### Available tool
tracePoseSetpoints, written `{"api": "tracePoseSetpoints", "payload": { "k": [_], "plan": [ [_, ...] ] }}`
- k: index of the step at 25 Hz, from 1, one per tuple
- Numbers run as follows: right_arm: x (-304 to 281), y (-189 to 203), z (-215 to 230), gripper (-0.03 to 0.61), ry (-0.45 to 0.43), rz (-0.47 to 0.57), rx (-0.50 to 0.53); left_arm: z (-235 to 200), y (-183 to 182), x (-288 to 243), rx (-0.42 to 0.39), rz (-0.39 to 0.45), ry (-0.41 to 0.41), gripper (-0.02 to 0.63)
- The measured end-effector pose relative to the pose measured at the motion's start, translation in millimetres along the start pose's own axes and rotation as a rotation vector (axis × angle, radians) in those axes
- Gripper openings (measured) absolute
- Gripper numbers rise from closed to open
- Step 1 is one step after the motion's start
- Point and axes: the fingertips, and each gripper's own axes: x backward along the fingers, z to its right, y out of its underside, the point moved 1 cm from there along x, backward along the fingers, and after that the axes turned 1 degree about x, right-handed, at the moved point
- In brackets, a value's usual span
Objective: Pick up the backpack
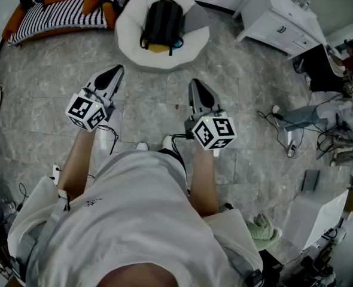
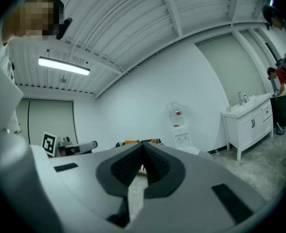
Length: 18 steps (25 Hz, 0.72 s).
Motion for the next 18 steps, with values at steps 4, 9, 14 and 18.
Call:
{"api": "tracePoseSetpoints", "payload": {
  "k": [4, 9, 14, 18],
  "plan": [
    [-7, 0, -3, 0.006, -0.014, 0.000, -0.005, -7, -2, 0, -0.003, 0.003, 0.005, 0.002],
    [-6, 3, -19, 0.007, -0.043, -0.008, -0.007, -10, -5, 17, -0.005, 0.015, 0.012, 0.002],
    [-4, 10, -31, 0.008, -0.047, -0.014, -0.022, -16, -2, 37, 0.001, 0.014, 0.008, 0.002],
    [-6, 15, -41, 0.008, -0.066, -0.017, -0.043, -23, 0, 48, 0.012, 0.005, 0.003, 0.002]
  ]
}}
